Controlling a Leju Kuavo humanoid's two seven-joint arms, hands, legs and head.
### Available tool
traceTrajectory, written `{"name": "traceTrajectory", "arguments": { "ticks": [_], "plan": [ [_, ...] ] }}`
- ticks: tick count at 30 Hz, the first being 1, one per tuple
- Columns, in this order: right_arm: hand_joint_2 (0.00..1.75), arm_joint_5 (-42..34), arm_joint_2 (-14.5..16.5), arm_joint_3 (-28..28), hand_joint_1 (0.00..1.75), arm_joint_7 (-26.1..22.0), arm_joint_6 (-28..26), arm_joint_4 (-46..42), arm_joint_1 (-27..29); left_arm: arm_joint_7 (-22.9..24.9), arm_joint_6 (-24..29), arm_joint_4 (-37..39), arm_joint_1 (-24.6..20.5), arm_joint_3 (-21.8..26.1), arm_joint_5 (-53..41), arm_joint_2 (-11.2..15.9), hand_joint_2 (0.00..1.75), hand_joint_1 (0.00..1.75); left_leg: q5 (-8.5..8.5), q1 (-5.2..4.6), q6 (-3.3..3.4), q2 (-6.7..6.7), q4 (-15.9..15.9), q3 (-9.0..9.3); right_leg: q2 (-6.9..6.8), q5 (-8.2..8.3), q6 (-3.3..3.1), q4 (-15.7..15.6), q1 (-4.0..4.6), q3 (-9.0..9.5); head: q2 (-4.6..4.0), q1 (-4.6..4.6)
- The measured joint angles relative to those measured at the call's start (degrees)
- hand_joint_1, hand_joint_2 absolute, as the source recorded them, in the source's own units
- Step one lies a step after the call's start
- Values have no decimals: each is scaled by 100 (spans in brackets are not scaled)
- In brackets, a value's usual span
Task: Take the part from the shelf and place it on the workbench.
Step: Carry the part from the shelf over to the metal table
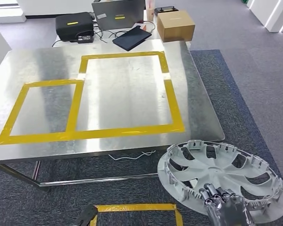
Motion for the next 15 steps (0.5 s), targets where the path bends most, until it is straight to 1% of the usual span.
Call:
{"name": "traceTrajectory", "arguments": {
  "ticks": [1,2,3,4,5,6,7,8,9,11,12,13,14,15],
  "plan": [
    [175,-2,-56,97,175,0,-2,-7,-138,-4,0,0,6,1,2,-7,175,0,-145,5,-14,44,338,-174,-50,15,-11,0,7,-29,1,-4],
    [175,-7,-98,190,175,0,-15,-6,-272,-8,-3,0,18,1,3,-11,175,0,-196,8,-19,61,532,-271,-92,33,-17,0,15,-59,0,-3],
    [175,-13,-131,274,175,0,-31,-1,-403,-10,-8,0,29,2,3,-14,175,0,-144,8,-14,69,520,-257,-126,54,-16,1,22,-87,0,-4],
    [175,-21,-151,349,175,0,-44,4,-525,-11,-15,0,34,2,3,-15,175,0,-13,4,2,92,296,-123,-154,75,-10,1,29,-109,0,-5],
    [175,-30,-168,419,175,0,-57,11,-635,-11,-23,0,32,2,3,-15,175,0,140,-10,32,180,-80,108,-179,96,4,1,36,-124,0,-5],
    [175,-39,-184,482,175,0,-74,18,-727,-12,-31,0,20,3,2,-15,175,0,250,-31,71,338,-499,352,-201,108,22,13,54,-131,0,-7],
    [175,-46,-202,545,175,1,-93,26,-805,-14,-38,0,1,3,2,-20,175,0,322,-52,105,461,-823,539,-222,114,44,15,68,-133,0,-1],
    [175,-51,-218,608,175,1,-114,37,-876,-17,-43,0,-18,3,1,-25,175,0,353,-70,138,553,-1026,646,-251,120,71,12,81,-131,1,-1],
    [175,-54,-230,666,175,2,-133,50,-939,-20,-48,0,-32,3,1,-30,175,0,363,-80,160,574,-1101,665,-280,122,95,1,92,-128,1,3],
    [175,-58,-253,772,175,2,-156,73,-1051,-25,-51,0,-27,3,1,-39,175,0,432,-65,200,462,-1119,647,-321,122,148,-20,99,-135,0,2],
    [175,-62,-263,816,175,2,-170,82,-1095,-27,-51,0,-18,5,2,-42,175,0,472,-42,219,419,-1137,651,-285,72,176,44,99,-172,0,18],
    [175,-66,-273,858,175,2,-185,90,-1127,-28,-51,0,-12,7,2,-46,175,0,517,-16,243,376,-1155,655,-229,-37,207,219,95,-261,0,37],
    [175,-69,-281,894,175,2,-201,99,-1148,-30,-53,0,-9,8,2,-51,175,0,558,8,259,340,-1167,654,-156,-201,237,524,82,-414,0,57],
    [175,-71,-282,928,175,2,-224,111,-1164,-31,-55,0,-9,9,2,-54,175,0,575,18,271,317,-1167,638,-103,-392,267,908,72,-603,0,78]
  ]
}}
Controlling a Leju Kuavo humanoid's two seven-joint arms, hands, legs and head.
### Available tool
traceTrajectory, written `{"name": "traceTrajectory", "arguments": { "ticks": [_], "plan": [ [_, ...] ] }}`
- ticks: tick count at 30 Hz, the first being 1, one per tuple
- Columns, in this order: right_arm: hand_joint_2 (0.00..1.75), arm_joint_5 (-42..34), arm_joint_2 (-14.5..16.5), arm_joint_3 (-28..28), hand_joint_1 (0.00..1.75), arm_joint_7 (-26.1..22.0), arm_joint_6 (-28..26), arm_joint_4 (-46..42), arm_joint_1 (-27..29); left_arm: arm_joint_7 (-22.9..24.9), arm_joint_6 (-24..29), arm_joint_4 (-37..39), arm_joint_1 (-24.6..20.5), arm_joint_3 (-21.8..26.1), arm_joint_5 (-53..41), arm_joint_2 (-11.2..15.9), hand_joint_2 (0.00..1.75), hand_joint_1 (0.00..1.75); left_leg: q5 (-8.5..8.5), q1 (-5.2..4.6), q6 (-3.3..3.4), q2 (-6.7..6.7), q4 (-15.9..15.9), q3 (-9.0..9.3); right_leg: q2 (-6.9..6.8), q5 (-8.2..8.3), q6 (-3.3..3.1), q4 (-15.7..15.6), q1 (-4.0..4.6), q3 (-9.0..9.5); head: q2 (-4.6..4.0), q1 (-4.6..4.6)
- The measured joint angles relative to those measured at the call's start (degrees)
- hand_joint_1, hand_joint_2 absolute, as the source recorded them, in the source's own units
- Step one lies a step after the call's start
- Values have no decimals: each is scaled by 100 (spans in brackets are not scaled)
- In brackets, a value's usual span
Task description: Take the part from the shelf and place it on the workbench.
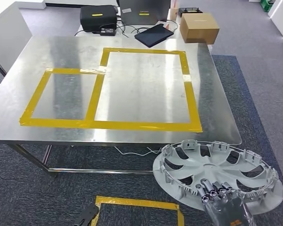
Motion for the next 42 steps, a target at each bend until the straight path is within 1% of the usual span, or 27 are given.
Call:
{"name": "traceTrajectory", "arguments": {
  "ticks": [1,2,3,4,6,7,9,12,13,14,16,17,18,19,20,23,25,28,30,32,33,34,35,37,38,39,42],
  "plan": [
    [175,0,-2,34,175,0,-27,16,-6,1,-2,0,2,0,-1,-3,175,0,17,4,4,-21,0,-19,24,-154,27,375,-14,-190,1,5],
    [175,1,-2,67,175,0,-65,36,-8,1,-5,0,8,0,-1,-5,175,0,29,8,-5,-42,1,-35,34,-221,51,617,-29,-317,1,4],
    [175,1,-2,96,175,0,-112,59,-8,2,-6,0,13,0,-1,-5,175,0,41,16,-19,-63,1,-47,35,-182,72,639,-46,-334,1,4],
    [175,1,-2,119,175,0,-160,81,-8,2,-7,0,16,0,-1,-7,175,0,53,29,-40,-88,2,-55,39,-53,91,435,-66,-227,1,3],
    [175,1,-1,144,175,0,-238,121,-15,2,-10,-1,12,0,-1,-7,175,0,75,53,-113,-139,14,-74,107,256,145,-380,-121,243,1,8],
    [175,1,2,160,175,0,-274,138,-24,2,-11,-1,6,0,-3,-7,175,0,69,54,-159,-158,22,-87,145,347,136,-718,-143,451,0,8],
    [175,-1,8,202,175,0,-354,175,-50,2,-11,-2,-6,0,-6,-6,175,0,58,43,-241,-189,8,-116,168,389,58,-993,-145,623,0,-13],
    [175,-2,24,239,175,0,-477,222,-84,2,5,-2,9,0,-8,-10,175,0,44,71,-322,-216,16,-148,83,456,-135,-998,-117,590,0,-36],
    [175,-2,28,240,175,0,-488,227,-120,2,23,-2,17,0,-8,-16,175,0,-38,75,-342,-215,152,-215,62,485,-180,-1005,-118,581,0,-45],
    [175,-2,33,235,175,0,-487,224,-168,2,42,-2,22,0,-8,-23,175,0,-182,74,-356,-211,407,-343,44,514,-214,-1010,-117,572,0,-59],
    [175,-3,46,224,175,0,-475,215,-253,2,67,-2,32,0,-8,-32,175,0,-538,67,-370,-208,1136,-734,20,528,-254,-1007,-91,547,-1,-75],
    [175,-5,57,220,175,0,-481,212,-274,2,69,-2,43,0,-8,-32,175,0,-645,63,-363,-207,1437,-901,10,532,-267,-1005,-72,536,-1,-78],
    [175,-7,70,218,175,0,-491,213,-286,2,69,-2,57,0,-8,-32,175,0,-652,56,-344,-207,1574,-985,3,533,-276,-1005,-53,529,-1,-78],
    [175,-9,85,218,175,0,-506,213,-299,2,69,-2,69,0,-10,-32,175,0,-560,43,-314,-206,1506,-960,-2,534,-282,-1005,-34,525,-1,-78],
    [175,-11,102,214,175,0,-528,216,-315,2,67,-2,76,0,-12,-32,175,0,-401,24,-274,-201,1250,-829,-3,537,-284,-1005,-19,524,-1,-78],
    [175,-15,148,150,175,-3,-614,241,-338,2,59,-2,57,0,-26,-36,175,0,-26,-66,-141,-98,217,-268,2,528,-253,-990,29,527,-1,-72],
    [175,-15,192,81,175,-10,-665,265,-332,2,57,-2,44,0,-34,-41,175,0,27,-95,-107,-74,-5,-167,12,506,-208,-1000,53,533,-1,-69],
    [175,-16,257,-37,175,-29,-723,296,-287,2,52,-2,51,0,-48,-57,175,0,106,-53,-50,-119,-63,-128,27,418,-133,-941,55,492,1,-54],
    [175,-17,318,-151,175,-60,-775,327,-203,2,40,-2,51,0,-56,-70,175,0,151,-20,-10,-140,-91,-99,44,138,-82,-417,36,217,1,-20],
    [175,-16,425,-285,175,-158,-870,371,-45,3,23,-2,53,0,-63,-75,175,0,146,-14,10,-140,-90,-106,46,-204,-33,369,10,-192,1,-5],
    [175,-16,502,-380,175,-259,-937,399,69,8,13,-2,56,0,-66,-75,175,0,142,-11,12,-141,-89,-112,46,-259,-13,593,-3,-317,1,-4],
    [175,-15,593,-499,175,-394,-1016,430,191,12,3,-2,59,0,-67,-75,175,0,141,-5,6,-144,-87,-114,46,-210,5,602,-19,-330,1,-5],
    [175,-15,696,-639,175,-556,-1102,460,317,16,-6,-2,60,0,-67,-75,175,0,142,6,-11,-150,-83,-116,48,-73,23,376,-40,-215,1,-5],
    [175,-24,979,-1004,175,-995,-1308,517,600,19,-20,-3,53,-1,-67,-75,175,0,140,16,-86,-176,-49,-136,99,223,76,-431,-94,264,1,3],
    [175,-53,1161,-1206,175,-1238,-1441,545,782,19,-25,-3,50,-1,-67,-75,175,0,126,11,-135,-190,-25,-150,115,313,67,-742,-117,462,0,0],
    [175,-114,1374,-1420,175,-1475,-1603,573,974,18,-33,-3,49,-2,-68,-77,175,0,115,3,-180,-205,-12,-164,122,356,40,-920,-128,583,0,-7],
    [175,-348,1924,-1909,175,-1856,-2086,618,1345,18,-59,-2,75,-1,-68,-83,175,0,124,16,-276,-233,-25,-181,60,412,-132,-943,-108,576,0,-32]
  ]
}}
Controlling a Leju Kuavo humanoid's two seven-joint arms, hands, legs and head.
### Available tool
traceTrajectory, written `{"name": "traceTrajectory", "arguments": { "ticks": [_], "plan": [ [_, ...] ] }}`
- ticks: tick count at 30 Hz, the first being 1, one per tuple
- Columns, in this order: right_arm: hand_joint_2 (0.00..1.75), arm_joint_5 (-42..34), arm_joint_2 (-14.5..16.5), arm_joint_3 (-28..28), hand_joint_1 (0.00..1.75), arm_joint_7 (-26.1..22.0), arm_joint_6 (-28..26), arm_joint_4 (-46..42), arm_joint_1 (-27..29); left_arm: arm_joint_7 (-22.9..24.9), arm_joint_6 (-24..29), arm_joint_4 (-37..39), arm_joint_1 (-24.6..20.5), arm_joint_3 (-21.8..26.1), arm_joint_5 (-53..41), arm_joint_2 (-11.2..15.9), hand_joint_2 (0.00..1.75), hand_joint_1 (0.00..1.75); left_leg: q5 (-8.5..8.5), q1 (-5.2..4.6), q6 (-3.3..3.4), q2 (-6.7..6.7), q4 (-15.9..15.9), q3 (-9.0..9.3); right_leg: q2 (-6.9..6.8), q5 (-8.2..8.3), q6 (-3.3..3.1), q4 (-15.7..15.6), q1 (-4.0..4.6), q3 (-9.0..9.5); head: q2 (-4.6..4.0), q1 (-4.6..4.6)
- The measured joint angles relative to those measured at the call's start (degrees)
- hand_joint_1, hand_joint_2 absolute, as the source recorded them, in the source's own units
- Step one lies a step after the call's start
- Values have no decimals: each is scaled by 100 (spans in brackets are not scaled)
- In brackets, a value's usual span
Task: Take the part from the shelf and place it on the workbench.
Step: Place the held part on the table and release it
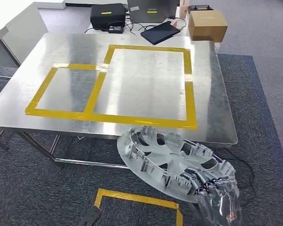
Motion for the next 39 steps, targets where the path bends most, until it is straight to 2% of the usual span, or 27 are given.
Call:
{"name": "traceTrajectory", "arguments": {
  "ticks": [1,2,3,5,6,7,8,10,11,12,15,17,19,20,21,22,23,25,26,27,29,32,34,36,39],
  "plan": [
    [175,-29,138,-133,175,-42,-119,4,33,0,-6,0,10,0,0,-2,175,0,-38,9,-27,-1,66,-30,-17,10,-44,2,2,0,0,-7],
    [175,-34,258,-259,175,-63,-215,7,42,1,-9,0,16,-1,-1,-4,175,0,-144,14,-51,1,245,-112,-38,13,-80,-1,0,10,-1,-18],
    [175,-29,363,-380,175,-70,-279,7,35,1,-12,0,22,-1,-1,-8,175,0,-307,15,-72,5,546,-253,-59,7,-108,-3,0,24,-1,-31],
    [175,-24,517,-563,175,-78,-334,8,21,1,-13,0,37,0,-1,-11,175,0,-661,13,-94,8,1341,-660,-96,-19,-145,-3,15,49,-1,-46],
    [175,-25,576,-618,175,-81,-335,9,25,1,-14,0,51,1,-1,-10,175,0,-731,12,-89,8,1620,-814,-108,-34,-158,-2,25,64,-1,-47],
    [175,-26,626,-658,175,-81,-332,9,35,0,-14,0,63,1,-1,-9,175,0,-685,10,-74,8,1699,-877,-115,-53,-163,-2,34,86,-1,-50],
    [175,-31,667,-693,175,-78,-330,11,49,0,-14,0,73,1,-1,-7,175,0,-527,5,-48,9,1544,-824,-117,-74,-163,-2,41,116,-1,-51],
    [175,-45,725,-750,175,-66,-323,19,79,-1,-14,0,78,1,-1,-4,175,0,-80,-21,24,46,790,-485,-118,-128,-143,-2,52,180,-1,-52],
    [175,-49,745,-770,175,-66,-320,22,90,0,-14,0,75,1,-1,-4,175,0,73,-38,53,74,439,-324,-113,-158,-121,4,66,199,0,-52],
    [175,-49,760,-783,175,-70,-319,24,97,-1,-15,0,70,1,-1,-6,175,0,149,-56,76,100,211,-225,-110,-185,-95,2,78,211,0,-49],
    [175,-45,801,-823,175,-79,-319,25,99,-1,-18,0,66,1,-1,-13,175,0,131,-68,130,80,68,-166,-135,-247,8,-55,85,258,1,-45],
    [175,-46,811,-851,175,-79,-319,25,97,-1,-18,0,65,0,-1,-15,175,0,104,-40,189,42,28,-100,-112,-364,67,91,77,216,1,-21],
    [175,-47,813,-862,175,-85,-319,26,98,-1,-18,0,56,-1,-1,-20,175,0,66,-30,241,8,12,-44,-49,-653,99,752,74,-128,1,14],
    [175,-47,817,-862,175,-87,-319,26,99,-1,-18,0,55,-1,-1,-21,175,0,43,-32,257,-10,13,-26,-31,-800,108,1181,73,-388,1,21],
    [175,-47,820,-863,175,-86,-319,29,102,-1,-18,0,58,0,-1,-22,175,0,16,-35,264,-30,15,-3,-23,-867,115,1516,72,-620,1,21],
    [175,-47,823,-863,175,-83,-319,33,106,-1,-18,0,63,1,-1,-22,175,0,-15,-37,265,-48,16,32,-22,-812,119,1650,72,-759,0,22],
    [175,-47,825,-864,175,-81,-318,38,109,-1,-18,0,68,1,-1,-22,175,0,-51,-36,260,-68,16,82,-21,-633,120,1552,70,-783,0,22],
    [175,-47,826,-864,175,-81,-318,46,113,-1,-19,0,70,0,-1,-25,175,0,-136,-33,230,-103,16,203,-16,-93,114,823,60,-537,0,28],
    [175,-58,827,-864,175,-88,-320,49,112,-1,-21,0,66,0,-1,-26,175,0,-176,-43,204,-119,25,247,-6,86,105,444,57,-368,0,32],
    [175,-105,834,-867,175,-113,-327,51,113,-1,-28,0,62,0,-1,-27,175,0,-204,-53,177,-130,32,269,8,181,85,180,54,-248,0,30],
    [175,-319,866,-907,175,-253,-407,55,174,2,-52,0,62,1,-1,-25,175,0,-218,-78,181,-140,46,269,34,180,61,17,52,-162,0,4],
    [175,-799,956,-1069,175,-675,-745,55,437,3,-91,0,91,-1,-6,-28,175,0,-202,-80,237,-135,5,279,48,174,35,5,57,-177,1,-18],
    [175,-960,1039,-1184,175,-926,-969,50,604,3,-105,0,101,-1,-7,-31,175,0,-202,-80,235,-133,-33,294,50,154,5,6,64,-178,0,-20],
    [175,-871,1112,-1314,175,-1061,-1056,38,727,2,-108,0,104,-1,-7,-34,175,0,-207,-76,209,-133,-57,303,48,137,-20,6,71,-177,0,-18],
    [175,-648,1166,-1537,175,-1104,-905,24,846,-9,-106,0,111,-1,-13,-42,175,0,-212,-63,108,-131,-75,311,48,127,-43,7,83,-174,0,-16]
  ]
}}
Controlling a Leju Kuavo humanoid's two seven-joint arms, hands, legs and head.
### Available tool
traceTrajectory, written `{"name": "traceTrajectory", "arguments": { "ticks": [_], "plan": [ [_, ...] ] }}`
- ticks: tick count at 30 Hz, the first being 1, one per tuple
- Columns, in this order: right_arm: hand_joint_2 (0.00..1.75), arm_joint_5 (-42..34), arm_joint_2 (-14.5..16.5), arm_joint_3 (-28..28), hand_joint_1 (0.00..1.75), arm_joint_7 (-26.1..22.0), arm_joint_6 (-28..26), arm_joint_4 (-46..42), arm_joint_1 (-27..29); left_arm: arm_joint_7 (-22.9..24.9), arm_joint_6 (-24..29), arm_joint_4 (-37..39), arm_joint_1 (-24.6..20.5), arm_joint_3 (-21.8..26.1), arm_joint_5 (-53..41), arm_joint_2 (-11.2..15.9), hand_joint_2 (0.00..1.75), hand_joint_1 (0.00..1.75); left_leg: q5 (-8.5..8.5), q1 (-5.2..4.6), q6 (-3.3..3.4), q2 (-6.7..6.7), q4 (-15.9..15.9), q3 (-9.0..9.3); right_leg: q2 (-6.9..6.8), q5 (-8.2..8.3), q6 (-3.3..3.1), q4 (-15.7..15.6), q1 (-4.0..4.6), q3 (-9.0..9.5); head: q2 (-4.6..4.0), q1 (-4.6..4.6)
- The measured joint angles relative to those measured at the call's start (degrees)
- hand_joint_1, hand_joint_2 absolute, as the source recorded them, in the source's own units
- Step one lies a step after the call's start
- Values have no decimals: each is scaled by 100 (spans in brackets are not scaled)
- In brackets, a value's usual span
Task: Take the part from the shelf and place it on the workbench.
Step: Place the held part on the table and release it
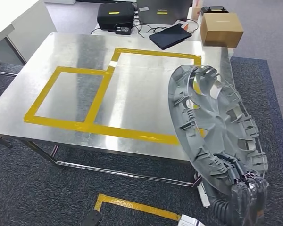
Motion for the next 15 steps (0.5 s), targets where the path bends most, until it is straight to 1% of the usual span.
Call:
{"name": "traceTrajectory", "arguments": {
  "ticks": [1,2,4,6,10,13,15],
  "plan": [
    [175,93,-17,-70,175,52,197,1,31,-4,2,0,1,-1,-15,-1,175,0,-2,3,-19,1,-2,4,0,-1,-4,0,2,4,0,1],
    [175,201,-52,-138,175,137,498,4,59,-8,3,0,0,-3,-33,-1,175,0,-3,4,-24,2,-3,8,0,0,-5,0,2,9,0,1],
    [175,374,-187,-260,175,329,1248,32,124,-5,5,0,-7,-11,-68,0,175,0,-4,1,-25,1,-2,14,-3,0,-5,-2,-1,22,0,3],
    [175,290,-359,-381,175,342,1710,174,201,22,5,0,-19,-15,-77,5,175,0,-3,-4,-25,0,-2,17,-7,5,-2,-14,-5,33,1,4],
    [175,5,-612,-592,175,138,1925,749,335,80,28,0,-81,-14,-61,31,175,0,-2,-12,-20,2,-2,20,-6,22,9,-37,-12,48,1,4],
    [175,-2,-714,-627,175,191,2027,947,381,79,60,0,-104,-14,-13,59,175,0,-14,-24,4,5,13,25,-2,33,31,-68,-26,64,0,3],
    [175,0,-740,-623,175,251,2096,1019,412,64,9,0,-108,-14,-2,97,175,0,-29,-32,32,7,25,24,-1,33,50,-77,-34,71,0,2]
  ]
}}
